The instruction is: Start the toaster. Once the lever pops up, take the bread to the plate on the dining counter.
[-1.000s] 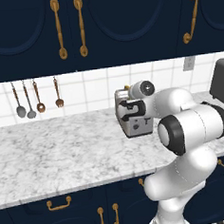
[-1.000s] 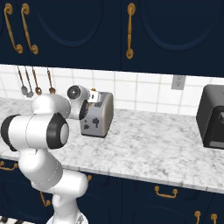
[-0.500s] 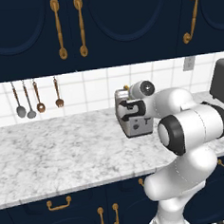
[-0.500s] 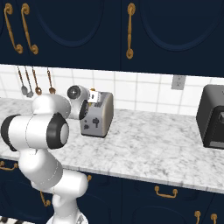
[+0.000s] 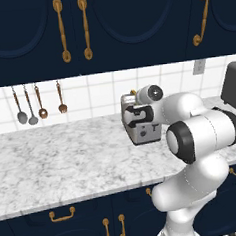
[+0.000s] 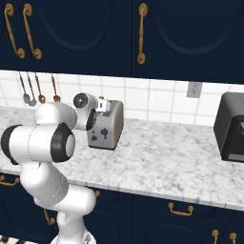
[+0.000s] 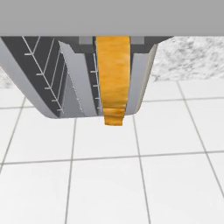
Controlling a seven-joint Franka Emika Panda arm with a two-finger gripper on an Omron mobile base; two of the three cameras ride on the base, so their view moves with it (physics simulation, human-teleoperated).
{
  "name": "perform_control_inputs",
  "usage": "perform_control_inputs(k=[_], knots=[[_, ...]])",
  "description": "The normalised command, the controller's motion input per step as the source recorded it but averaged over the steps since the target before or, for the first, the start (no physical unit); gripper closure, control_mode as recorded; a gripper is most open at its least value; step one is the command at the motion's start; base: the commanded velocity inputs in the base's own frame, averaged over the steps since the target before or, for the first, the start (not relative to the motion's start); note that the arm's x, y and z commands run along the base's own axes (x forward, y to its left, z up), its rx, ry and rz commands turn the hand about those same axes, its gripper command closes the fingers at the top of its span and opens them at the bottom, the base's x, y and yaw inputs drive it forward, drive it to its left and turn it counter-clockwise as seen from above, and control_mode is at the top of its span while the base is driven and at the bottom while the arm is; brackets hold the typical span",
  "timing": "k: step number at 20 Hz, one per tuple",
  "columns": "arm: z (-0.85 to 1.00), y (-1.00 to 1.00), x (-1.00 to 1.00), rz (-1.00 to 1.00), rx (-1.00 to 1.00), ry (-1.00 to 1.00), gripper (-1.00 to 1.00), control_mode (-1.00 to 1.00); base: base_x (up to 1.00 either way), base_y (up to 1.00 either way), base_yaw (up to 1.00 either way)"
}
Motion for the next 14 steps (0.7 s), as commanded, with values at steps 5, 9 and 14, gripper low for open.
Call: perform_control_inputs(k=[5, 9, 14], knots=[[0.05, 0.0, 0.0, 0.0, 0.0, 0.0, 1.0, -1.0, 0.0, 0.0, 0.0], [0.29, 0.0, -0.04, 0.0, 0.0, 0.0, 1.0, -1.0, 0.0, 0.0, 0.0], [0.33, 0.0, -0.07, 0.0, 0.0, 0.0, 1.0, -1.0, 0.0, 0.0, 0.0]])
